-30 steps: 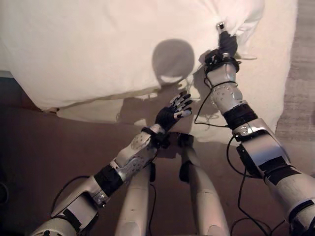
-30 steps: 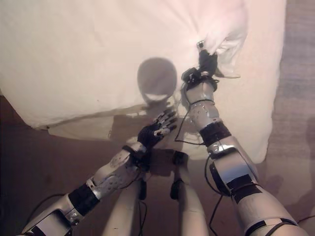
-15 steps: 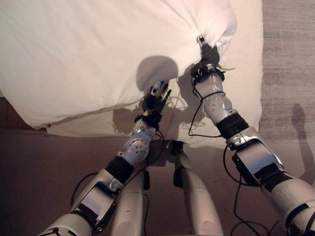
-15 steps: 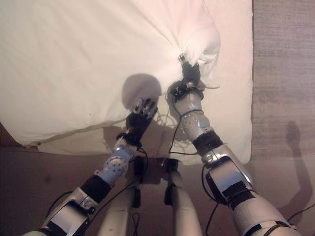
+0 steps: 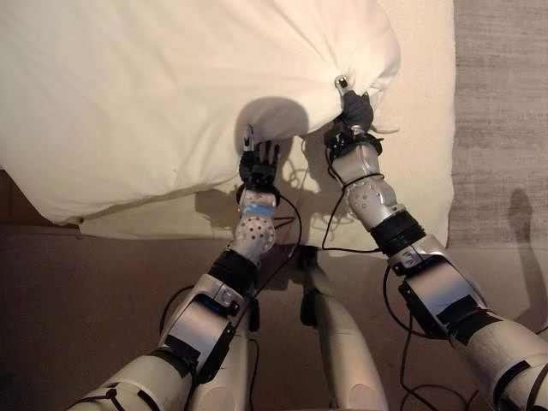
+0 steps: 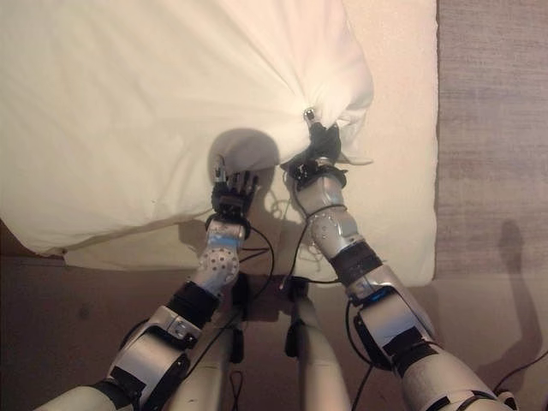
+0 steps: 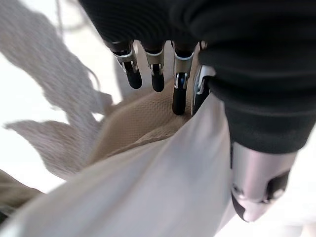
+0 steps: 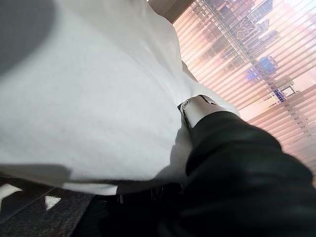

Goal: Make the bed

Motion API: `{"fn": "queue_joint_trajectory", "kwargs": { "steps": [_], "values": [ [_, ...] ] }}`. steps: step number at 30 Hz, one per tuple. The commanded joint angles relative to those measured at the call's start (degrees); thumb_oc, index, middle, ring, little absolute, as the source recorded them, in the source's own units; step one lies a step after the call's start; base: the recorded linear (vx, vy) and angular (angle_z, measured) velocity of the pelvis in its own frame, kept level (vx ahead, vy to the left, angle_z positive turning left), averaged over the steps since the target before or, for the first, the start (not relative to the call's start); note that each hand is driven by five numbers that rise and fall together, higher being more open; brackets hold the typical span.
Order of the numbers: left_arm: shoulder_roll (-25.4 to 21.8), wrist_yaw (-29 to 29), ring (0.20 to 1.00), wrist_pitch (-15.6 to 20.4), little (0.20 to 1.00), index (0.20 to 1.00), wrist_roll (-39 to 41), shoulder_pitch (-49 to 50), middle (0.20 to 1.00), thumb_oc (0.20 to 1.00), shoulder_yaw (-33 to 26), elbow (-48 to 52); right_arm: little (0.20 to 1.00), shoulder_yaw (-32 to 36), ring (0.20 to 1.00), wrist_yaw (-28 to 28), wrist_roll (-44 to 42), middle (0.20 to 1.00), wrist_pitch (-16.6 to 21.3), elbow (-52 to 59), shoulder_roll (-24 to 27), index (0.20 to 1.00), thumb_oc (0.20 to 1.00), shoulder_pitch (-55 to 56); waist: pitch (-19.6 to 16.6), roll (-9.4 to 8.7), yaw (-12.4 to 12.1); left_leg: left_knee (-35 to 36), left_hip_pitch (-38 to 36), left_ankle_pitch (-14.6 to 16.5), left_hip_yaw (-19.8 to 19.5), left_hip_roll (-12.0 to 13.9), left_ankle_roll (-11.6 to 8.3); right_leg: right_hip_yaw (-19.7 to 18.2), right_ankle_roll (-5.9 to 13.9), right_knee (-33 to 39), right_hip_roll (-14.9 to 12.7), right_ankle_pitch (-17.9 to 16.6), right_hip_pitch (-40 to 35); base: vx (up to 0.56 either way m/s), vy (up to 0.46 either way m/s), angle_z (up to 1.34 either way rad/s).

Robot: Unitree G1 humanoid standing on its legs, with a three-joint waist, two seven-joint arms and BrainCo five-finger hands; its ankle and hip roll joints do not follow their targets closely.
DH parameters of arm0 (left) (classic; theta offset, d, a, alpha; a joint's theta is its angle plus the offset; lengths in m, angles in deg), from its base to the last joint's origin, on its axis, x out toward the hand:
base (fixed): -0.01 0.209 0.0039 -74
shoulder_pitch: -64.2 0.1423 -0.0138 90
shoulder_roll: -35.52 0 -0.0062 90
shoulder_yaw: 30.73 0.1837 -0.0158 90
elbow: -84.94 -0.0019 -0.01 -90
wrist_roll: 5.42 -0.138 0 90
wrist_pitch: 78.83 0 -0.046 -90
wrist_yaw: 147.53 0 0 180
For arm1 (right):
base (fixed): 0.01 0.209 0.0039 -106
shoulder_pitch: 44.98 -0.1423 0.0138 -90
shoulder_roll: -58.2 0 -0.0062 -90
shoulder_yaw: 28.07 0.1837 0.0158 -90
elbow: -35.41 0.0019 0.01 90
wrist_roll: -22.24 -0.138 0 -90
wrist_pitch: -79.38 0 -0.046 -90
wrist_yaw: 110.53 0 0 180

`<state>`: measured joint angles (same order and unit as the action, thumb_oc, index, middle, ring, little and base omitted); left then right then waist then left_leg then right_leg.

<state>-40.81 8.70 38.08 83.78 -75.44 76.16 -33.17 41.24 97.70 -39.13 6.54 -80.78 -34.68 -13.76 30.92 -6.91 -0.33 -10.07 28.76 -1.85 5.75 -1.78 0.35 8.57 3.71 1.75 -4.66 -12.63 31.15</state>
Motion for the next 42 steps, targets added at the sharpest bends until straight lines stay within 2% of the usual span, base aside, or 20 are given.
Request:
{"fn": "queue_joint_trajectory", "kwargs": {
  "steps": [1, 5, 8, 11, 13, 14, 15, 16, 17, 18, 19, 21, 24, 28, 36, 42],
  "values": [
    [-3.27, -1.97, 1.0, 3.61, 1.0, 1.0, -2.45, -1.5, 1.0, 1.0, -3.98, 2.17, 0.2, 7.39, 0.2, 0.76, 3.19, 0.2, 7.89, 11.51, 4.4, 0.2, 0.2, 2.08, -1.28, 0.23, 0.08, 4.84, -0.67, -2.07, -1.99, 1.07, -2.83, 3.96, 4.84, -4.74, -2.85, 4.39, -4.04, 0.0, 0.0, 0.0],
    [-7.84, -1.2, 1.0, -2.32, 1.0, 1.0, -9.62, 7.82, 1.0, 1.0, 0.22, 8.27, 0.2, 8.8, 0.2, 0.9, 5.57, 0.2, 7.73, 13.85, 7.66, 0.2, 0.2, 2.54, -1.26, 0.87, -0.12, 5.28, -1.01, -2.3, -1.82, 0.85, -2.43, 3.87, 4.77, -4.78, -3.07, 4.14, -4.12, 0.0, 0.0, 0.0],
    [-9.64, 2.08, 1.0, -4.93, 1.0, 1.0, -7.36, 15.17, 1.0, 1.0, 3.09, 12.47, 0.2, 8.44, 0.2, 0.3, 5.62, 0.2, 7.33, 14.24, 8.76, 0.2, 0.2, 1.75, -1.15, 1.31, -0.45, 5.11, -0.99, -2.29, -1.61, 0.72, -2.23, 3.52, 4.58, -4.71, -3.07, 4.01, -4.08, -0.01, 0.018, -0.02],
    [-9.86, 2.82, 1.0, -5.33, 1.0, 1.0, -6.06, 16.5, 1.0, 1.0, 3.77, 12.98, 0.2, 8.18, 0.2, 0.03, 5.59, 0.2, 7.18, 14.58, 8.83, 0.2, 0.2, 1.66, -1.17, 1.34, -0.36, 5.01, -0.91, -2.27, -1.51, 0.69, -2.17, 3.31, 4.51, -4.78, -3.01, 3.96, -3.93, 0.0, 0.0, 0.0],
    [-10.66, 3.25, 1.0, -6.88, 1.0, 1.0, -6.41, 18.11, 1.0, 1.0, 4.93, 13.33, 0.2, 7.82, 0.2, 0.02, 5.56, 0.2, 7.09, 15.04, 9.27, 0.2, 0.2, 1.52, -1.2, 1.3, -0.32, 5.04, -0.85, -2.37, -1.49, 0.7, -2.08, 3.19, 4.46, -4.85, -2.92, 3.88, -3.74, 0.04, 0.001, 0.01],
    [-11.0, 3.44, 1.0, -7.33, 1.0, 1.0, -6.32, 18.8, 1.0, 1.0, 5.27, 13.63, 0.2, 7.79, 0.2, -0.03, 5.51, 0.2, 7.1, 15.03, 9.3, 0.2, 0.2, 1.55, -1.59, 1.48, -0.43, 5.29, -1.56, -1.02, -2.01, 0.92, -2.4, 2.73, 4.9, -4.8, -2.6, 4.99, -4.3, 0.0, 0.0, 0.0],
    [-11.69, 3.9, 1.0, -8.37, 1.0, 1.0, -6.75, 19.94, 1.0, 1.0, 6.51, 14.27, 0.2, 7.62, 0.2, -0.15, 5.42, 0.2, 6.97, 15.16, 9.52, 0.2, 0.2, 1.36, -1.14, 1.36, -0.3, 5.05, -0.84, -2.36, -1.48, 0.75, -2.06, 3.04, 4.45, -4.81, -2.87, 3.85, -3.72, 0.07, 0.0, 0.01],
    [-12.43, 4.43, 1.0, -9.09, 1.0, 1.0, -6.86, 20.99, 1.0, 1.0, 7.49, 15.18, 0.2, 7.5, 0.2, -0.24, 5.34, 0.2, 6.87, 15.0, 9.75, 0.2, 0.2, 1.18, -1.5, 1.56, -0.45, 5.4, -1.6, -1.09, -1.95, 0.93, -2.36, 2.57, 4.89, -4.77, -2.52, 4.88, -4.22, -0.1, 0.002, 0.0],
    [-13.39, 5.11, 1.0, -10.0, 1.0, 1.0, -6.94, 22.02, 1.0, 1.0, 8.75, 16.4, 0.2, 7.05, 0.2, -0.36, 5.25, 0.2, 6.77, 15.15, 10.06, 0.2, 0.2, 0.87, -1.14, 1.47, -0.33, 5.24, -0.86, -2.51, -1.42, 0.77, -2.01, 2.86, 4.45, -4.79, -2.76, 3.71, -3.52, 0.08, 0.003, -0.01],
    [-14.37, 5.74, 1.0, -10.71, 1.0, 1.0, -7.11, 23.05, 1.0, 1.0, 10.01, 17.45, 0.2, 6.86, 0.2, -0.37, 5.2, 0.2, 6.71, 15.08, 10.32, 0.2, 0.2, 0.55, -1.22, 1.72, -0.42, 5.45, -1.68, -1.13, -1.91, 0.97, -2.34, 2.42, 4.9, -4.84, -2.42, 4.84, -4.11, 0.0, 0.0, 0.0],
    [-14.44, 5.71, 1.0, -10.72, 1.0, 1.0, -7.12, 23.16, 1.0, 1.0, 10.06, 17.57, 0.2, 6.9, 0.2, -0.39, 5.18, 0.2, 6.72, 15.05, 10.3, 0.2, 0.2, 0.58, -1.23, 1.69, -0.47, 5.45, -1.71, -1.11, -1.9, 0.98, -2.34, 2.41, 4.9, -4.84, -2.41, 4.85, -4.13, 0.07, 0.009, -0.04],
    [-17.46, 8.17, 1.0, -13.19, 1.0, 1.0, -6.45, 26.21, 1.0, 1.0, 14.13, 21.03, 0.2, 6.0, 0.2, -0.71, 4.7, 0.2, 6.38, 14.36, 10.61, 0.2, 0.2, -0.66, -1.18, 1.89, -0.44, 5.66, -1.55, -1.33, -1.83, 1.05, -2.34, 2.19, 4.91, -4.73, -2.37, 4.72, -3.65, -0.01, 0.015, -0.04],
    [-18.55, 9.56, 1.0, -14.75, 1.0, 1.0, -5.79, 26.39, 1.0, 1.0, 16.53, 21.94, 0.2, 5.59, 0.2, -0.87, 4.05, 0.2, 6.43, 13.31, 9.81, 0.2, 0.2, -1.62, -1.19, 1.78, -0.4, 5.84, -1.48, -1.49, -1.77, 1.11, -2.33, 2.02, 4.93, -4.69, -2.29, 4.72, -3.43, 0.0, 0.002, -0.01],
    [-16.3, 9.21, 1.0, -14.37, 1.0, 1.0, -5.09, 23.68, 1.0, 1.0, 16.16, 19.15, 0.2, 5.52, 0.2, -1.07, 3.98, 0.2, 6.67, 13.19, 8.71, 0.2, 0.2, -1.64, -1.38, 1.39, -0.08, 6.26, -1.46, -1.7, -1.79, 1.19, -2.42, 1.96, 4.89, -4.79, -2.22, 4.77, -3.13, 0.0, 0.0, 0.0],
    [-8.03, 5.33, 1.0, -9.39, 1.0, 1.0, -3.68, 12.38, 1.0, 1.0, 11.43, 11.05, 0.2, 5.78, 0.2, 0.02, 4.58, 0.2, 8.23, 13.84, 7.1, 0.2, 0.2, -1.53, -2.04, 0.24, 0.75, 6.34, -1.03, -1.67, -1.9, 1.39, -2.49, 1.49, 4.92, -5.29, -2.02, 4.88, -2.19, 0.0, 0.0, 0.0],
    [-6.29, 3.45, 1.0, -9.63, 1.0, 1.0, -6.53, 7.59, 1.0, 1.0, 12.24, 7.85, 0.2, 4.66, 0.2, 0.77, 4.5, 0.2, 8.94, 14.57, 6.88, 0.2, 0.2, -3.73, -2.15, 0.22, 1.17, 6.32, -0.93, -1.76, -1.66, 1.51, -2.57, 1.19, 4.97, -5.69, -2.16, 4.82, -1.82, 0.0, 0.0, 0.0]
  ]
}}
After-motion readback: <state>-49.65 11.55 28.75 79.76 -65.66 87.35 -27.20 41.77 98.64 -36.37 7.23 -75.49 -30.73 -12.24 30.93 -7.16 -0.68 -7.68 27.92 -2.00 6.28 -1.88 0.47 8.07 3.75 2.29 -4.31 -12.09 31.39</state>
